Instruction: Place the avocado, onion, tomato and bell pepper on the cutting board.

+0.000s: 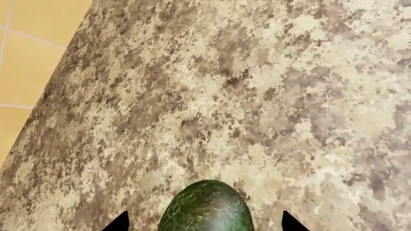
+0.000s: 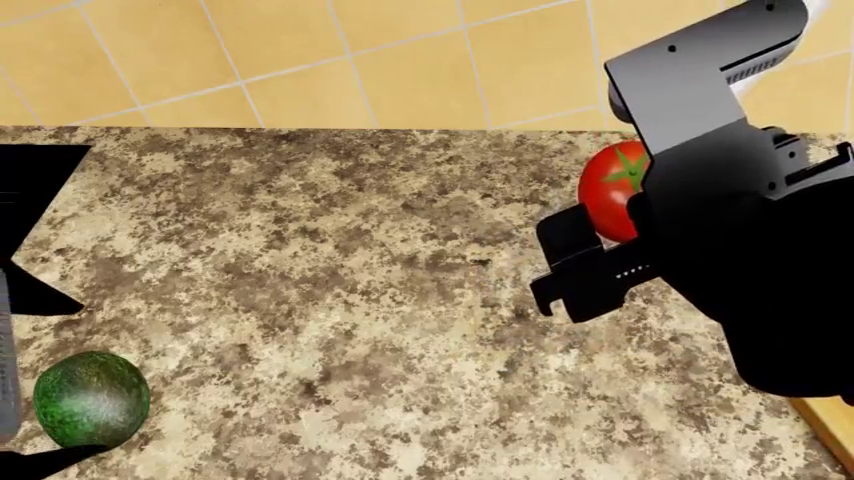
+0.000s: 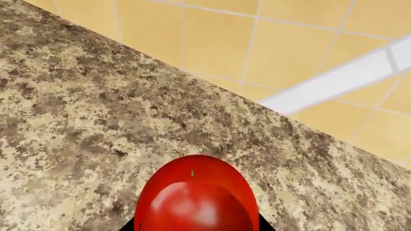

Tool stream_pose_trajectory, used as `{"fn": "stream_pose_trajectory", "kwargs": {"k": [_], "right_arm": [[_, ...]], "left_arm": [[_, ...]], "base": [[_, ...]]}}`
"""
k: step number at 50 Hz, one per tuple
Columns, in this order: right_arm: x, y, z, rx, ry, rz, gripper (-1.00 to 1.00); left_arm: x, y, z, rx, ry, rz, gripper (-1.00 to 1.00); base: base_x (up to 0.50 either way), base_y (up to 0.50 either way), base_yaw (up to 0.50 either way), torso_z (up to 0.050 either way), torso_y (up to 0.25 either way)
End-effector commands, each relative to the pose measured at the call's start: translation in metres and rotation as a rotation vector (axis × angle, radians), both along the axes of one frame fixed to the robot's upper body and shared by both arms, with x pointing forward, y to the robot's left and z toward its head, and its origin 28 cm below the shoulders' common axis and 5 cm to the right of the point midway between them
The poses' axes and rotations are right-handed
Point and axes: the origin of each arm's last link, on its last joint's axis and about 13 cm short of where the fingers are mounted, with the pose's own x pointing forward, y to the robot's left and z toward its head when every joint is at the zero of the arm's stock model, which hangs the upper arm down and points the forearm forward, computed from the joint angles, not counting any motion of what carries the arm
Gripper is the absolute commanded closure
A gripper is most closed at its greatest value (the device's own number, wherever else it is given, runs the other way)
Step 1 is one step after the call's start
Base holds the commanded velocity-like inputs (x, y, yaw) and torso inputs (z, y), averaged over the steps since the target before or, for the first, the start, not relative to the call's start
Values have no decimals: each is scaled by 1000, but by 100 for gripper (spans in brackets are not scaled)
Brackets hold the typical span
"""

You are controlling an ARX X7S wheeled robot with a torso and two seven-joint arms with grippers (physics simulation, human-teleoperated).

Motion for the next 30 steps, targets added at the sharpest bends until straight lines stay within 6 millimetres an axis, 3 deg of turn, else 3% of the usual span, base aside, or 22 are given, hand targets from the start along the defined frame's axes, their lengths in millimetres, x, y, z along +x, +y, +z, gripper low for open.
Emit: {"fn": "stream_pose_trajectory", "kwargs": {"k": [1, 30], "right_arm": [[0, 4, 1, 9, -21, 30, 100], [-4, 3, -1, 9, -17, 32, 100]], "left_arm": [[6, -8, -7, -18, -4, -50, -100], [16, 0, -38, -43, 23, 38, -100]], "base": [[0, 0, 0, 0, 0], [0, 0, 0, 0, 0]]}}
